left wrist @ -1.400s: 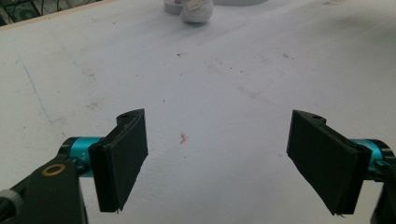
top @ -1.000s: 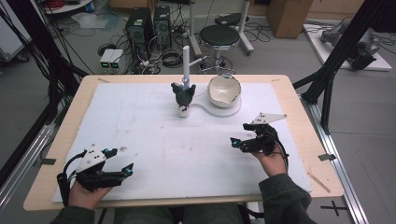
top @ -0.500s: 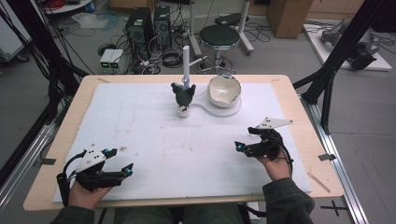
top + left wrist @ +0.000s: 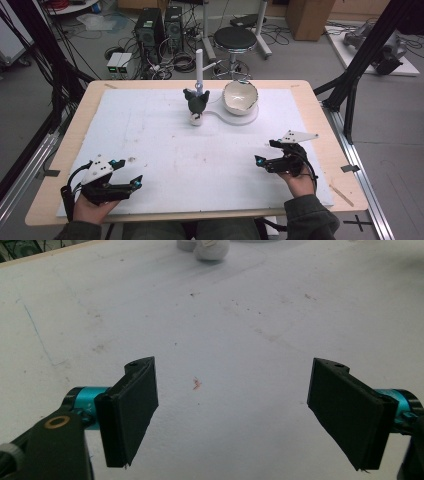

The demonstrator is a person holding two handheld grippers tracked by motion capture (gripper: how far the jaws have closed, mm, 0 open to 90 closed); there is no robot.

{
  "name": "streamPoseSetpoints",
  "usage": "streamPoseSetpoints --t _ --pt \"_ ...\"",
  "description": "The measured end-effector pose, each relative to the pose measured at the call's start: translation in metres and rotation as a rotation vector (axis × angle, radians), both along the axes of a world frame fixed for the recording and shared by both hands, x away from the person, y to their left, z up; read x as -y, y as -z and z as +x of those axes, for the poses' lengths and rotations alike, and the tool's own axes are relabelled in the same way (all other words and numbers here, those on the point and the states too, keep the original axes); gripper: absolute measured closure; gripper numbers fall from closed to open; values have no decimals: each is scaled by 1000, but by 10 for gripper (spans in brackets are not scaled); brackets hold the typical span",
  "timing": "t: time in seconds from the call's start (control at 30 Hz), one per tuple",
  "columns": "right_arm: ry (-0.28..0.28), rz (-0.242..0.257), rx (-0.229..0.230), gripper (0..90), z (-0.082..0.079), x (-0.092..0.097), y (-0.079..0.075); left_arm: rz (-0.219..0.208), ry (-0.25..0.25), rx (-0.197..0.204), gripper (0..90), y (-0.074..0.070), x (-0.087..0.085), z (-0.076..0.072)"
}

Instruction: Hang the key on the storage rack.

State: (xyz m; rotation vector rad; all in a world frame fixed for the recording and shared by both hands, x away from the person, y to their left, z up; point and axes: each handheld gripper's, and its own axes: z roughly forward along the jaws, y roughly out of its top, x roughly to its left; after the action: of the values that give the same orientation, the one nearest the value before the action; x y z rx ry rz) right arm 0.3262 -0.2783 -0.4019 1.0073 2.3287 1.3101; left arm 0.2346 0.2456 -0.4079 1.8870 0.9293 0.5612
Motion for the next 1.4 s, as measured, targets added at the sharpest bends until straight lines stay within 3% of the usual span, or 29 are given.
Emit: streamPoseSetpoints --t 1.4 --pt "-6 -2 36 121 -20 4 2 13 8 -6 204 1 0 -1"
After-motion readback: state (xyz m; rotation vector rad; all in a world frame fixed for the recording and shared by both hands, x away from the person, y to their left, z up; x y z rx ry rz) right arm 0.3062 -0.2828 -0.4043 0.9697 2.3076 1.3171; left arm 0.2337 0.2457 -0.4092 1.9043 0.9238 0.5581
